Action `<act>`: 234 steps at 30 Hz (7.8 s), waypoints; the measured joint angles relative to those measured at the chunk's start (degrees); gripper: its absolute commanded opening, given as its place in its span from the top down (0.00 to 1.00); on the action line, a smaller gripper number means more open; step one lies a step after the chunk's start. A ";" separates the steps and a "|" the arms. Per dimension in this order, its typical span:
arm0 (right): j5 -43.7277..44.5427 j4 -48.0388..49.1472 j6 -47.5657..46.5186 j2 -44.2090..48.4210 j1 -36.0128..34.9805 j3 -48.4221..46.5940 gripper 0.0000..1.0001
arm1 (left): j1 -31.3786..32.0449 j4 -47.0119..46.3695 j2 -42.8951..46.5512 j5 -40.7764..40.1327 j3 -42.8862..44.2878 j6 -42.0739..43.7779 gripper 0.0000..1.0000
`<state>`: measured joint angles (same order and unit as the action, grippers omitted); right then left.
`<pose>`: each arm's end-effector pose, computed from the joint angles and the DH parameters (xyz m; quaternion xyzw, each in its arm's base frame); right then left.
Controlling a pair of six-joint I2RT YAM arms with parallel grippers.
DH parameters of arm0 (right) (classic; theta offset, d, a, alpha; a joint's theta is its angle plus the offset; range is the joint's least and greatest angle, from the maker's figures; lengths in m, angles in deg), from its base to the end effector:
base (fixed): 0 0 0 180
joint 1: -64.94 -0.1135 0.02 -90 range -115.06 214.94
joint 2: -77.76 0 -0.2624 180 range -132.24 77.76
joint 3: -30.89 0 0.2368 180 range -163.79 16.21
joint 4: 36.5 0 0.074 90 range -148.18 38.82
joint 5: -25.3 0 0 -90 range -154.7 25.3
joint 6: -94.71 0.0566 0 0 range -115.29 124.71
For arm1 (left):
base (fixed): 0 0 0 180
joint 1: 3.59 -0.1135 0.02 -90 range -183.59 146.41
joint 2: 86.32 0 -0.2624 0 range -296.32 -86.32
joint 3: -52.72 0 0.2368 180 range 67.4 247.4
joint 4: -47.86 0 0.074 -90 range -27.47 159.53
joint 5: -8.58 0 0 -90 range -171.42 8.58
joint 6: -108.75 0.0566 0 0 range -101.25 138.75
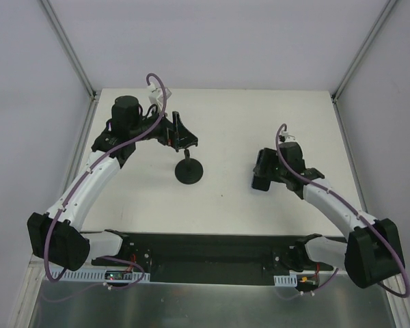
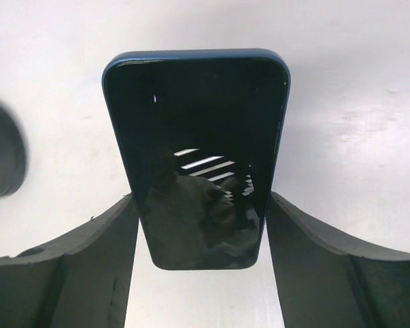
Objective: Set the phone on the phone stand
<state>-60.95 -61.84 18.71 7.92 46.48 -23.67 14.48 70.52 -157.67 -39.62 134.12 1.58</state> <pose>0.2450 0.0779 0.2125 -0.0217 0.9079 0.0881 0.4092 0.2570 -0.1235 0.3781 0.2287 0.7274 -0.4422 0.4724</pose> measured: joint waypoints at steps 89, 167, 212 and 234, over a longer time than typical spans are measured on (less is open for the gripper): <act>-45.77 26.01 -4.31 19.78 -29.49 4.17 0.50 | 29.51 -20.98 17.79 -4.17 -18.93 -6.19 1.00; -8.74 8.41 -9.77 -3.54 -30.18 -23.63 0.45 | 29.14 27.45 24.70 -48.37 7.76 7.30 1.00; -2.10 1.84 -23.91 -25.66 -30.16 -40.79 0.99 | 28.89 24.13 25.83 -45.29 -1.16 8.07 1.00; -35.69 -2.91 -35.43 -9.66 -18.75 -25.86 0.99 | 19.30 -22.67 8.22 6.16 -10.10 9.20 1.00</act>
<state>-96.64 -64.74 -16.72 -1.74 27.73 -49.52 33.78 47.86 -149.46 -33.46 124.02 10.79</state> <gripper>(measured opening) 0.053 0.057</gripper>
